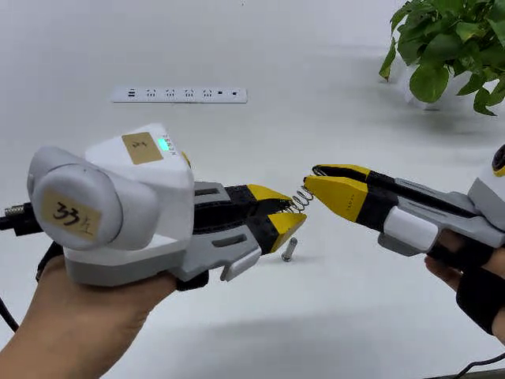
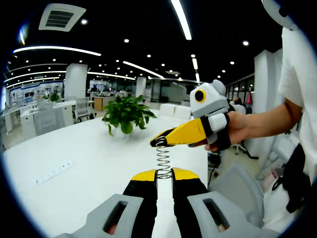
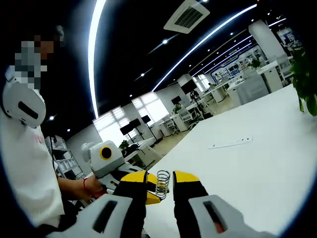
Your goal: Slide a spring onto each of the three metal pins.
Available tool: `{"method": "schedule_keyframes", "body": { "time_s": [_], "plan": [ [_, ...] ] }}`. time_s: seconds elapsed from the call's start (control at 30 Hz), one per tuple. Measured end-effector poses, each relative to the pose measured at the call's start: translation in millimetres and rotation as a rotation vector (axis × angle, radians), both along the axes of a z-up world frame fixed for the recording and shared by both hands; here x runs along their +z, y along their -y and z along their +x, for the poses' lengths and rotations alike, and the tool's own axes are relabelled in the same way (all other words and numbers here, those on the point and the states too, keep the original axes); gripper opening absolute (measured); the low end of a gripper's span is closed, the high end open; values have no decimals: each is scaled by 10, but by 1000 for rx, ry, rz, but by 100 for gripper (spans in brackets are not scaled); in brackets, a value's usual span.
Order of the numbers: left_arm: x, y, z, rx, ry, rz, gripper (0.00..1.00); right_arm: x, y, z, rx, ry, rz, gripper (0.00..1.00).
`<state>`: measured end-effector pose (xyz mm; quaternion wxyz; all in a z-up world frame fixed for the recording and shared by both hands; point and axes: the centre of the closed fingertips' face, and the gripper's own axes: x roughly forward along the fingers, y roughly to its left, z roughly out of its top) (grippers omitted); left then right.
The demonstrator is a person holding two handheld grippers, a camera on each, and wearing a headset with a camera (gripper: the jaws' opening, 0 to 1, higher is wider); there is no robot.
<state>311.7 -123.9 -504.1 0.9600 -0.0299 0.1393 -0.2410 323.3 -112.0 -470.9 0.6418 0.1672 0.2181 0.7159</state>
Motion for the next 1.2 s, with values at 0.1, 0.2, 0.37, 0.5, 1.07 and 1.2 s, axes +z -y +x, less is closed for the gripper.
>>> {"method": "schedule_keyframes", "body": {
  "time_s": [0.1,0.2,0.37,0.5,1.07,1.2],
  "plan": [
    [4,-1,1,-2,1,-3,10,7,-3,-3,0,1,1,17],
    [14,3,4,-3,3,-11,10,5,-7,-11,1,1,-3,15],
    [14,4,3,-8,5,-13,10,1,-14,-18,4,12,-8,12],
    [4,11,-5,-13,0,-19,10,-11,-17,-25,8,24,-14,11],
    [-73,74,-23,-43,-27,-21,13,-55,-8,-55,32,58,-35,11],
    [-95,72,-21,-39,-35,-24,16,-50,-16,-81,45,90,-45,11]
  ]
}}
